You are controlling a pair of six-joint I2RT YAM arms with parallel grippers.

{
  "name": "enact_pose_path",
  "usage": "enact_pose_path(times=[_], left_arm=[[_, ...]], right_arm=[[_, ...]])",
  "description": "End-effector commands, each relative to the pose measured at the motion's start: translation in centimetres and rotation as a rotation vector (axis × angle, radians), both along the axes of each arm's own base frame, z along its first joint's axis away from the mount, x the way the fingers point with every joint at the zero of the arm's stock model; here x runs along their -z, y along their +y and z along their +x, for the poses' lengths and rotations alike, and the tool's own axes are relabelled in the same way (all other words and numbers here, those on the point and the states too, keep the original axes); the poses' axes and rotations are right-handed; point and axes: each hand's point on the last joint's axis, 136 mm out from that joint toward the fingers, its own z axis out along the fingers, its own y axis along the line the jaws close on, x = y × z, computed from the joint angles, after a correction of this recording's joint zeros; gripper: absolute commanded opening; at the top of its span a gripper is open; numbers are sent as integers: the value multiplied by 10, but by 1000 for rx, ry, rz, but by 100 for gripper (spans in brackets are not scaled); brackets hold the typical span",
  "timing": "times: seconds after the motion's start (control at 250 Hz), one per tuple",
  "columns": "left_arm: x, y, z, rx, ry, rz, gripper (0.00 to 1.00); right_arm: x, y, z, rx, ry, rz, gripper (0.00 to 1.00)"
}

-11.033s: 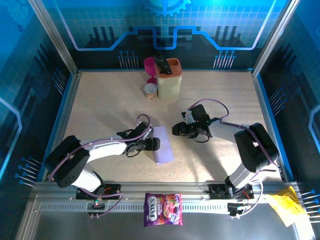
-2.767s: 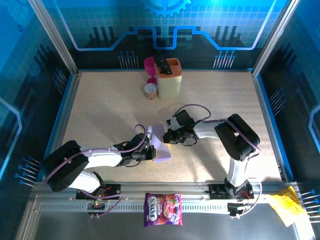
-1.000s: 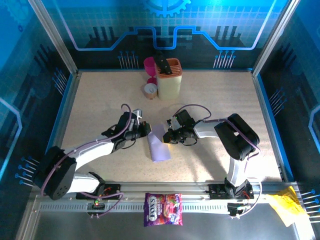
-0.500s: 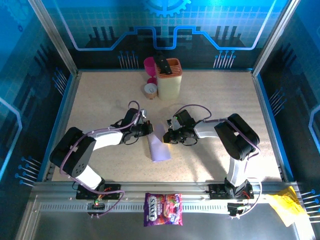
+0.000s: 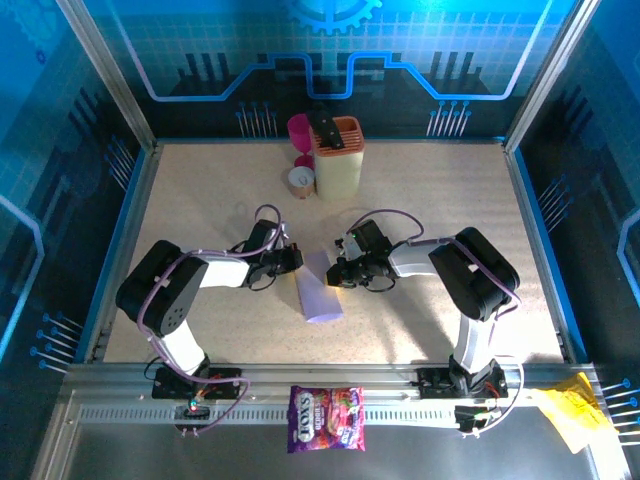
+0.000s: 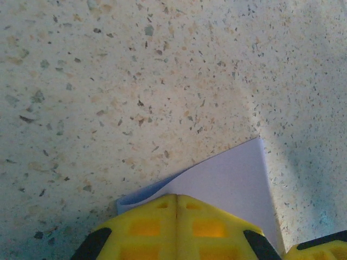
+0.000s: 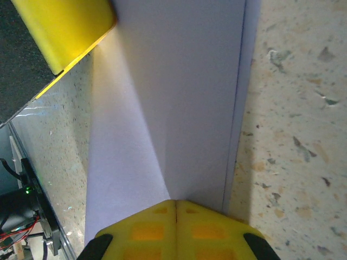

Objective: Fold a paper plane with a square sheet of paper (pick it up from the middle)
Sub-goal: First fold the square sheet of paper in half at the center of the table.

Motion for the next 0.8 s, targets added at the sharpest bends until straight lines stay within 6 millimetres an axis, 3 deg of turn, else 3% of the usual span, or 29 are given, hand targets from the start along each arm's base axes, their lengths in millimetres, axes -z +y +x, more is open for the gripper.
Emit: enact_pose_path(times=[0.0,0.14,0.232,0.308,0.535,0.799], left_arm=[[-1,8,2,-19,-16,4,0],[-34,-5,0,12,-63,-65,0],[-52,-19,-13,58,-87,-81,0],[-54,-31,-28,96,-86,-74,0],[-25,-35,-68,103,-31,-54,0],[20,-20,-87,62,48,-23,0]], right_arm=[[92,-63,-36,63,123,-352,0],[92,-64,-37,64,123,-354,0],[92,-63,-35,66,120,-353,0],[91,-63,-35,67,119,-352,0],[92,-63,-34,67,119,-356,0],[92,-64,-35,68,119,-357,0]])
